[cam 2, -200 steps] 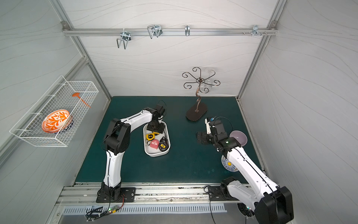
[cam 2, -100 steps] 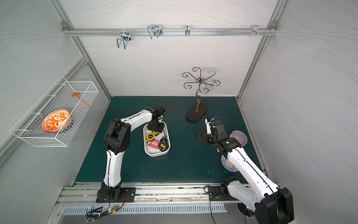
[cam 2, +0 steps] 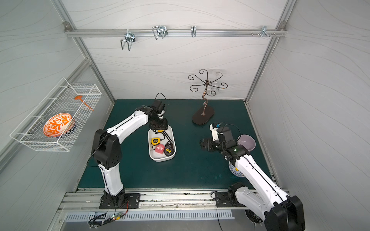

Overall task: Take the tape measure out of the storage box
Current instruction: Pick up the tape measure from the storage box, then place the tape measure at the center of the board.

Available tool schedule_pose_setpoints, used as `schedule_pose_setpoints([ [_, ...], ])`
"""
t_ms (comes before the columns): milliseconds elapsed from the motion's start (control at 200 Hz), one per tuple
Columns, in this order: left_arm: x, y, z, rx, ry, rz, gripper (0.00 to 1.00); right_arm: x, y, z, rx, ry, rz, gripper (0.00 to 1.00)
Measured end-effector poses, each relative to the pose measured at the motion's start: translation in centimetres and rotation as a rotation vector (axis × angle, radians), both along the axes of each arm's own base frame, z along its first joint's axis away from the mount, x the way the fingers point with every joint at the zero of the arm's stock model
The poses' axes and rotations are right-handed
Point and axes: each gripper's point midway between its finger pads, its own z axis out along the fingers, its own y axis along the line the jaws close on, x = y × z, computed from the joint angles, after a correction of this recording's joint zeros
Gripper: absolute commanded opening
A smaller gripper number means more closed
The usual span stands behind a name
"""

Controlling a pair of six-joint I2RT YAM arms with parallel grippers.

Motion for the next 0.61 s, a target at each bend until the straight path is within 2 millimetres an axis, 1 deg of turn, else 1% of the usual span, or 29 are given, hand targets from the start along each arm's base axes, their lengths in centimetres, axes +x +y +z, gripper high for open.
schedule_pose_setpoints([
  [60, -0.4, -0.2, 1.3, -0.046, -0.013, 0.035, 0.0, -0.2, 0.7, 0.2, 0.019, -0.008, 0.022, 0.99],
  [125, -0.9, -0.4, 2.3, -0.084, -0.018, 0.074, 0.0, -0.5, 1.5, 0.5, 0.043, -0.019, 0.041, 0.99],
  [250, -1.8, -1.0, 3.4, -0.165, -0.018, 0.165, 0.0, -1.0, 3.2, 1.5, 0.098, -0.059, 0.083, 0.99],
  [355, -2.9, -2.0, 4.2, -0.234, -0.015, 0.238, 0.0, -1.5, 4.9, 2.4, 0.144, -0.091, 0.126, 0.99],
  [415, -3.4, -2.9, 4.7, -0.282, -0.009, 0.276, 0.0, -1.9, 5.8, 3.0, 0.17, -0.108, 0.151, 0.99],
  [500, -3.8, -4.8, 5.4, -0.353, 0.0, 0.31, 0.0, -2.4, 7.0, 3.8, 0.202, -0.132, 0.181, 0.99],
  [605, -4.2, -7.0, 6.2, -0.425, 0.014, 0.332, 0.0, -2.8, 7.7, 4.6, 0.227, -0.157, 0.196, 0.99],
])
